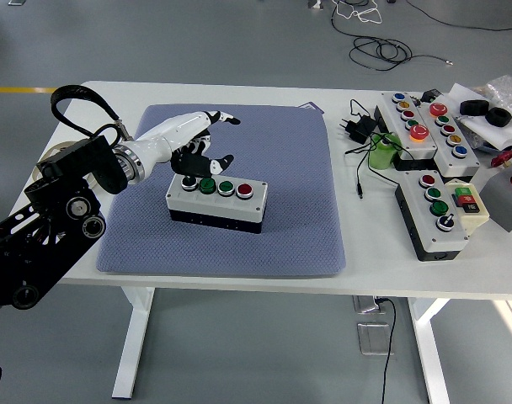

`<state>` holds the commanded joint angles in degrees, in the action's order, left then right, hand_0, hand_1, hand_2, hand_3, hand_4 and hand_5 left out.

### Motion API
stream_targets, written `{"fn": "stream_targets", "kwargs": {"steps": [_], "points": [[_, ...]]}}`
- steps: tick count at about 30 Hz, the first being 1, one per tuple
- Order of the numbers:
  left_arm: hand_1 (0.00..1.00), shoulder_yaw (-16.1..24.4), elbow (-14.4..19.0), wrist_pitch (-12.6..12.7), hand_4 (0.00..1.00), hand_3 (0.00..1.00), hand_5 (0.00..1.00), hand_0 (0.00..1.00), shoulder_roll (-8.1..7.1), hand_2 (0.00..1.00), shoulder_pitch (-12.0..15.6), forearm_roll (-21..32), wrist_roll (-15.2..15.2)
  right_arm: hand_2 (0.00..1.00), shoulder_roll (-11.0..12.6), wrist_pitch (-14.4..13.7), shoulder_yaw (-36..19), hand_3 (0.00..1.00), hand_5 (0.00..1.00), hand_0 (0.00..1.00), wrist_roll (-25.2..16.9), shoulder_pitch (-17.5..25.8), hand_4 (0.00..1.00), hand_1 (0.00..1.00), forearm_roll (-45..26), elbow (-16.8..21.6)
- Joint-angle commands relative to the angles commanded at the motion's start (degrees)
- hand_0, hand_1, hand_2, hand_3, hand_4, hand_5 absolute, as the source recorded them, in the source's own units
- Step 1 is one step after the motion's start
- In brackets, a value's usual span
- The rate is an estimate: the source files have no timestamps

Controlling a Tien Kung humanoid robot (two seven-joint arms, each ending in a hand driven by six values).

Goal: Pick up the button,place it on the desk,press the button,press the button

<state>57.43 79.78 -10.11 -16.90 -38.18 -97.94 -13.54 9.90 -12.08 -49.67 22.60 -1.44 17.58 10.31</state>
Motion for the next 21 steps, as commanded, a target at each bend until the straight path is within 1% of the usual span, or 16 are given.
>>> {"fn": "stream_targets", "kwargs": {"steps": [1,2,4,5,7,8,10,12,13,14,15,16,19,20,21], "points": [[0.113,0.9,0.0,1.1,0.743,0.920,0.437,0.006,-0.01,0.196,0.4,1.5,0.4,0.596,0.0,0.0,0.0,0.638,0.498,0.660,0.0,0.0,0.404,0.538,0.0,0.0],[0.269,1.5,0.0,2.0,0.780,0.990,0.733,0.120,-0.01,0.291,0.7,3.0,0.6,0.596,0.0,0.0,0.1,0.638,0.498,0.661,0.0,0.0,0.404,0.538,0.0,0.0],[0.269,4.0,-0.1,3.2,0.780,0.990,0.733,0.120,-0.12,0.291,1.6,7.2,0.7,0.596,0.0,0.0,0.1,0.638,0.498,0.661,0.0,0.0,0.404,0.538,-0.1,0.0],[0.269,4.4,-0.1,3.3,0.780,0.990,0.733,0.120,-0.14,0.291,1.7,8.6,0.7,0.596,0.0,0.0,0.1,0.638,0.498,0.661,0.0,0.0,0.404,0.538,-0.1,0.0],[0.269,6.1,-0.1,4.3,0.780,0.990,0.733,0.120,-0.26,0.291,2.4,12.1,1.3,0.596,0.0,0.0,0.2,0.638,0.498,0.661,-0.1,0.0,0.404,0.538,-0.3,0.0],[0.568,7.5,0.0,5.8,0.789,0.998,0.901,0.444,-0.42,0.564,3.0,13.8,2.3,0.596,0.1,0.1,0.4,0.638,0.498,0.660,-0.1,0.1,0.404,0.538,-0.5,0.0],[0.568,10.0,0.0,9.1,0.789,0.998,0.901,0.444,-0.57,0.564,3.7,18.3,3.7,0.596,0.1,0.1,0.5,0.638,0.498,0.660,-0.2,0.1,0.404,0.538,-0.7,0.0],[0.568,11.5,0.0,11.7,0.789,0.998,0.901,0.444,-0.62,0.564,4.0,23.3,4.8,0.596,0.1,0.1,0.5,0.638,0.498,0.660,-0.3,0.1,0.404,0.538,-0.7,0.0],[0.568,12.6,-0.1,13.4,0.789,0.998,0.901,0.444,-0.63,0.564,4.2,25.5,5.3,0.596,0.1,0.2,0.6,0.638,0.498,0.660,-0.4,0.2,0.404,0.538,-0.8,0.0],[0.734,13.5,-0.4,14.6,0.779,0.990,0.979,0.672,-0.64,0.770,4.4,27.7,5.7,0.596,0.2,0.1,0.5,0.638,0.498,0.660,-0.4,0.2,0.404,0.538,-0.7,0.0],[0.734,14.5,-0.6,15.7,0.779,0.990,0.979,0.672,-0.66,0.770,4.5,29.9,6.0,0.596,0.2,0.1,0.5,0.638,0.498,0.660,-0.5,0.2,0.404,0.538,-0.7,0.0],[0.734,16.4,-1.2,15.7,0.779,0.990,0.979,0.672,-0.84,0.770,4.8,33.2,6.1,0.596,0.2,0.1,0.8,0.638,0.498,0.660,-0.6,0.2,0.404,0.538,-1.1,0.0],[0.734,17.7,-1.8,15.6,0.779,0.990,0.979,0.672,-1.05,0.770,5.2,37.1,6.3,0.596,0.2,0.2,0.9,0.638,0.498,0.660,-0.6,0.2,0.404,0.538,-1.3,0.0],[0.748,18.9,-2.1,15.5,0.759,0.938,0.998,0.715,-1.21,0.784,5.4,38.5,6.5,0.595,0.2,0.2,1.0,0.638,0.500,0.660,-0.7,0.2,0.404,0.538,-1.4,0.0],[0.748,20.1,-2.6,15.4,0.759,0.938,0.998,0.715,-1.47,0.784,5.9,40.0,6.8,0.595,0.2,0.2,0.9,0.638,0.500,0.660,-0.7,0.1,0.404,0.538,-1.4,0.0]]}}
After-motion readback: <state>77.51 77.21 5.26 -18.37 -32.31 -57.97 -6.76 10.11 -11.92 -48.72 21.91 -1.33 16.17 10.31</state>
